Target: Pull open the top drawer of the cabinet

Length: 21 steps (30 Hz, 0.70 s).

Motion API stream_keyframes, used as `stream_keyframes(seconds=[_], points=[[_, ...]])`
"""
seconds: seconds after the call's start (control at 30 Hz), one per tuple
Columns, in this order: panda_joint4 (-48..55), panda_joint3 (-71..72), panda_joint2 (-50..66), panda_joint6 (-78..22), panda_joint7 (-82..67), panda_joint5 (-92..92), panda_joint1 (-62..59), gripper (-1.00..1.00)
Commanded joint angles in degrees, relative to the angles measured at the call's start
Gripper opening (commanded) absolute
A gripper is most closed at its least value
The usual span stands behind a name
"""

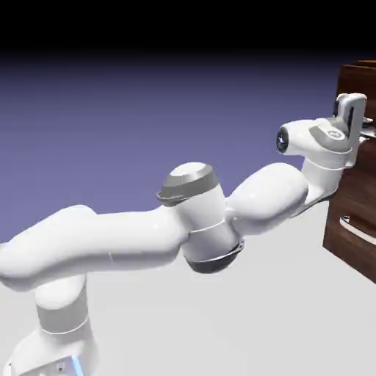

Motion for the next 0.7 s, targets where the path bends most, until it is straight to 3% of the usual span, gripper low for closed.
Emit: stream_keyframes(seconds=[0.0, 0.67], points=[[-2.1, 0.3, 0.2, -0.8, 0.6, -0.3, -1.3, -1.0], [-43.6, 11.6, 2.1, -14.3, 8.7, -0.9, -30.4, -1.0]])
